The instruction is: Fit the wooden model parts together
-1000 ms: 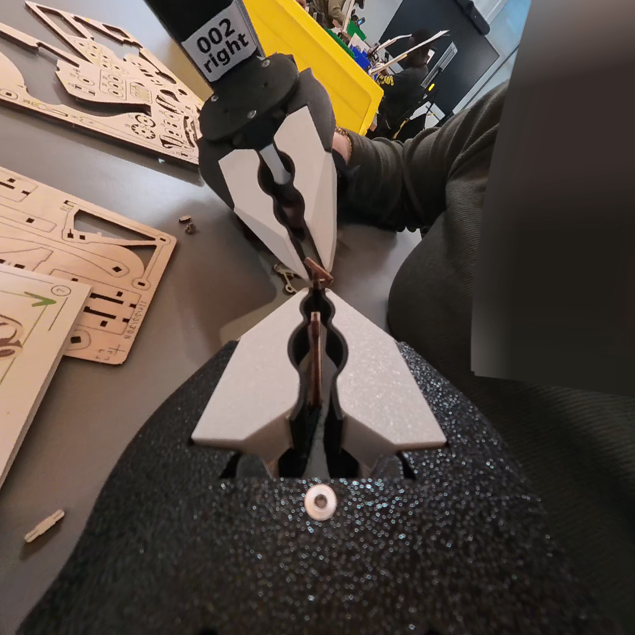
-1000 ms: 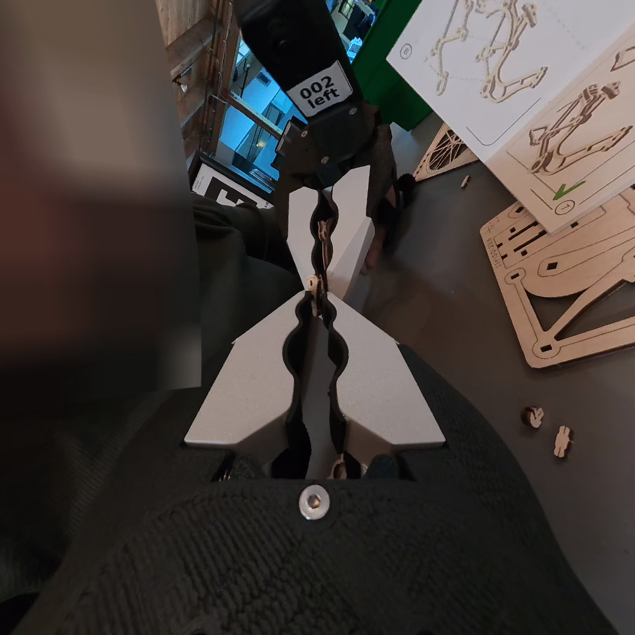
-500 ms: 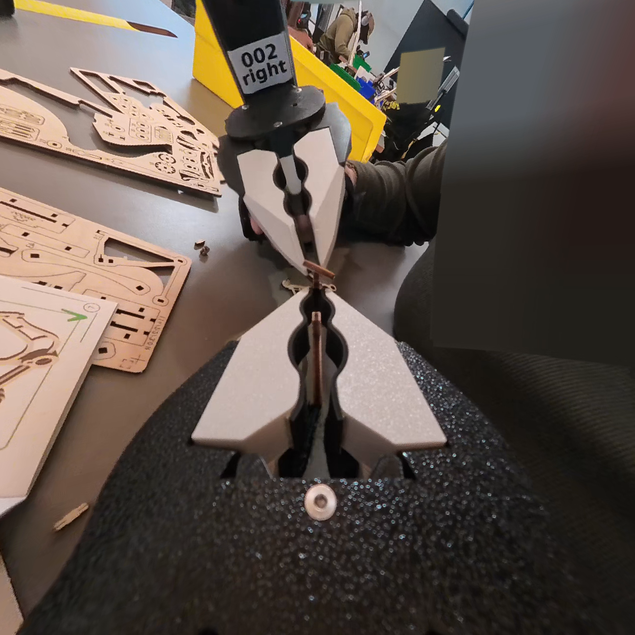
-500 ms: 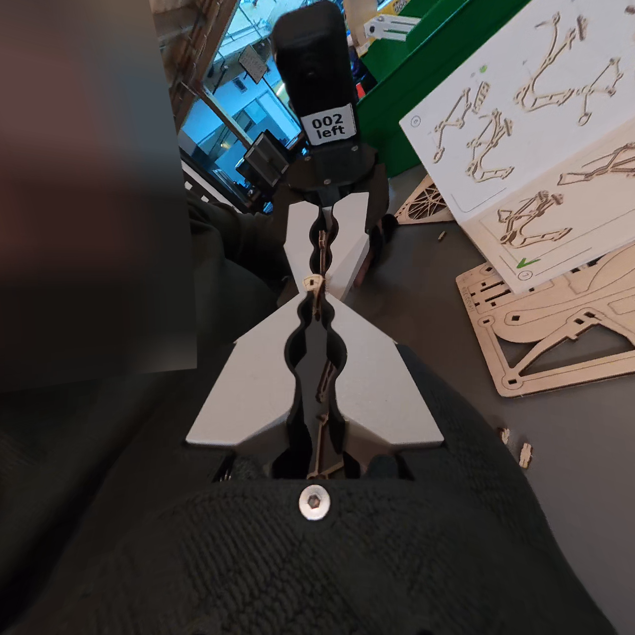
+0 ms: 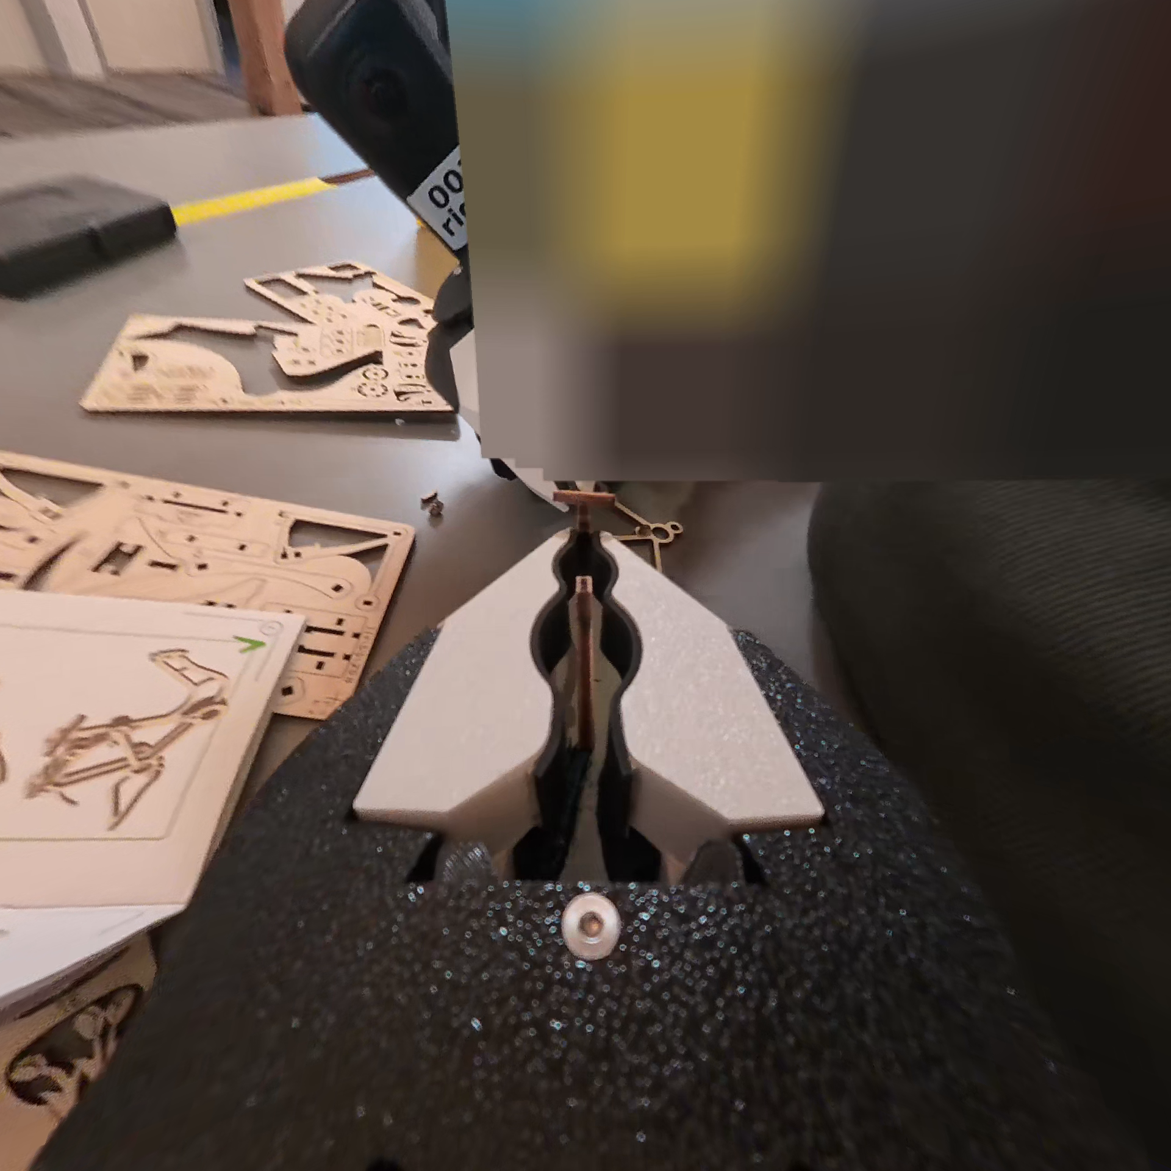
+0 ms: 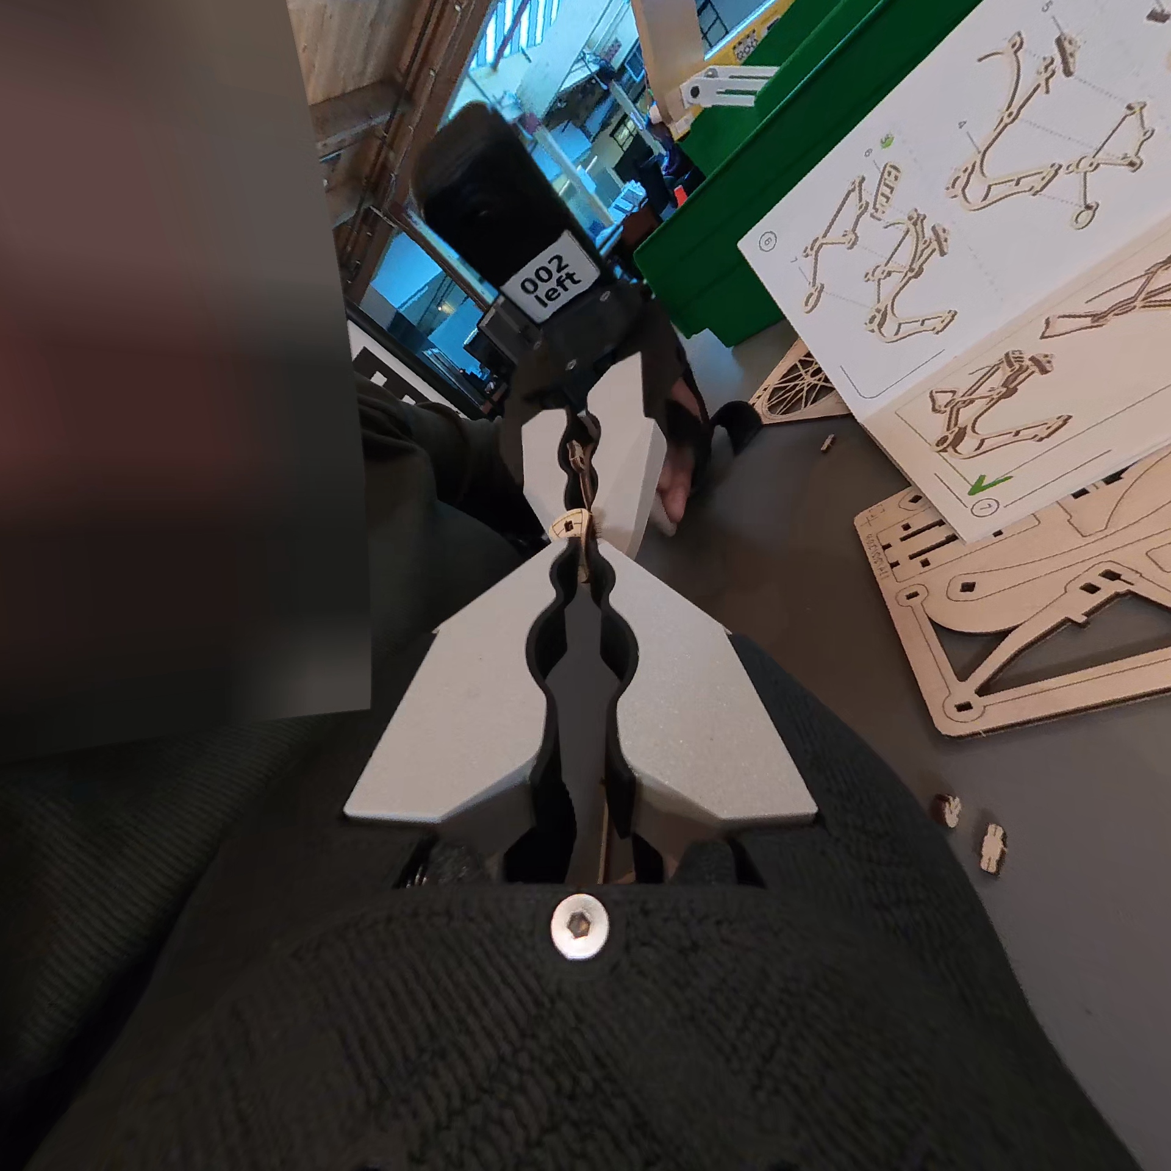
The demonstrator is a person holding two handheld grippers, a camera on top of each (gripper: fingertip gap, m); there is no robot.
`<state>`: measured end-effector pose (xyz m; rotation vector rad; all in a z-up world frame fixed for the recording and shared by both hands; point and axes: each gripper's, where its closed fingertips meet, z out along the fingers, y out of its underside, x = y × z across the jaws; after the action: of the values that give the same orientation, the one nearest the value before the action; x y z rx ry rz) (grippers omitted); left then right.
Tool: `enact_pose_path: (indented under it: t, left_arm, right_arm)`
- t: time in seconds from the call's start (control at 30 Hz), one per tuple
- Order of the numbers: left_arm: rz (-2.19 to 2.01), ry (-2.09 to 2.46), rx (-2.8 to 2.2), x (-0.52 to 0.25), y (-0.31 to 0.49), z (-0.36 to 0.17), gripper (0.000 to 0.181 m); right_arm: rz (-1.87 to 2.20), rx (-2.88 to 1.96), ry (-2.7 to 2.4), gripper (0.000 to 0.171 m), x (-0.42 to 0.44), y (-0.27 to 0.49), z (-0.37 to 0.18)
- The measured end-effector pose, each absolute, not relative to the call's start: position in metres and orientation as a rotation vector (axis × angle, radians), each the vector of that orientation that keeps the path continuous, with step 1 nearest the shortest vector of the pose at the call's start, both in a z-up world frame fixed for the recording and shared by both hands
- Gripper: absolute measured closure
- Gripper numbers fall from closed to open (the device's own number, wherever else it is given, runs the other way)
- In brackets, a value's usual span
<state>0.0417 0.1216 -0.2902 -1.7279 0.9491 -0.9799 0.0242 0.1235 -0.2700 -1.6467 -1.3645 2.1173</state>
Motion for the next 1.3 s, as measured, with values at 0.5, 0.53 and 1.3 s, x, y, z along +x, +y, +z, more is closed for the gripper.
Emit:
enact_pose_path:
  t: [0.5,0.53,1.3]
  left_arm:
    - [-0.825,0.957,-1.723,0.035,0.132,-0.296,0.181]
    - [-0.829,0.952,-1.723,0.035,0.132,-0.296,0.181]
    - [-0.842,0.831,-1.769,0.025,0.143,-0.291,0.181]
  right_arm:
    - [1.911,-1.549,-1.41,0.17,0.021,0.129,-0.272]
    - [1.906,-1.541,-1.409,0.17,0.021,0.13,-0.271]
    - [1.792,-1.718,-1.366,0.171,0.027,0.158,-0.284]
